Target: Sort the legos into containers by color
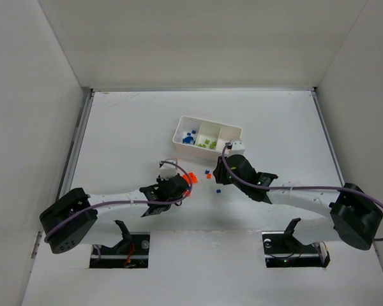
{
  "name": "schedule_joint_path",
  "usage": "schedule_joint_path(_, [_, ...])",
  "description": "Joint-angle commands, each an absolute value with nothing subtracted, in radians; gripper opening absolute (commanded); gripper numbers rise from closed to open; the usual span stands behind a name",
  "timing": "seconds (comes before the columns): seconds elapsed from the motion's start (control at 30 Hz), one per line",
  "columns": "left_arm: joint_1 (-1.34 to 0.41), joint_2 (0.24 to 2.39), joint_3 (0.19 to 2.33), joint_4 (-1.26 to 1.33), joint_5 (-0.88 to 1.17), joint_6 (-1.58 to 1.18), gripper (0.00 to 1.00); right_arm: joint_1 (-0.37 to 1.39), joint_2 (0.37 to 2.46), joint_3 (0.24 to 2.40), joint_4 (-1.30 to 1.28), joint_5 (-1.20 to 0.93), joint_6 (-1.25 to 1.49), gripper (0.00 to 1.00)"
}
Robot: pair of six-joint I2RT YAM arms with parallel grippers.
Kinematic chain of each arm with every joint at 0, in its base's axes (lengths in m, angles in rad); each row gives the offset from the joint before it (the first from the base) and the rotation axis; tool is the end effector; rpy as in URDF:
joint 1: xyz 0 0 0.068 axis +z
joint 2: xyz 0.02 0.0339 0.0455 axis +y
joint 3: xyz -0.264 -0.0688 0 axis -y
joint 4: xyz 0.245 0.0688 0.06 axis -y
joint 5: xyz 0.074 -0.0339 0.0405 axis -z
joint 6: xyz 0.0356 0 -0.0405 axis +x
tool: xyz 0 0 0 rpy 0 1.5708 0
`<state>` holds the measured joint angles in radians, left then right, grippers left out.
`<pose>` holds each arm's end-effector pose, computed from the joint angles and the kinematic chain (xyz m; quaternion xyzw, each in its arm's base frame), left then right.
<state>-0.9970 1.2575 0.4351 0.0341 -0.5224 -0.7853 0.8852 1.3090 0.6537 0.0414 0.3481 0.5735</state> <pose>0.1361 -0.1778 0.1516 -0.0036 0.8985 -0.1365 0.4172 0.1806 0.2016 0.2049 -0.0569 0.8761 0.1875 0.4405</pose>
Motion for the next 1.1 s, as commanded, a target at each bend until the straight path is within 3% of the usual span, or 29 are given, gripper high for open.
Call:
schedule_joint_path(0.0, [-0.983,1.284,0.457,0.066,-0.497,-0.735,0.28,0.898,1.255,0.603,0.071,0.376,0.621,0.40])
schedule_joint_path(0.2, [-0.944,1.298,0.457,0.081,-0.486,-0.716,0.30,0.907,1.215,0.546,0.055,0.377,0.661,0.40])
schedule_joint_path(0.37, [-0.956,1.304,0.468,0.086,-0.495,-0.707,0.24,0.929,1.204,0.545,-0.026,0.387,0.687,0.31])
schedule_joint_path(0.63, [-0.952,1.293,0.462,0.090,-0.497,-0.692,0.13,1.027,1.270,0.564,-0.103,0.374,0.684,0.46])
schedule_joint_path(1.07, [-0.950,1.206,0.463,0.042,-0.488,-0.686,0.11,1.025,1.384,0.601,-0.069,0.402,0.667,0.41])
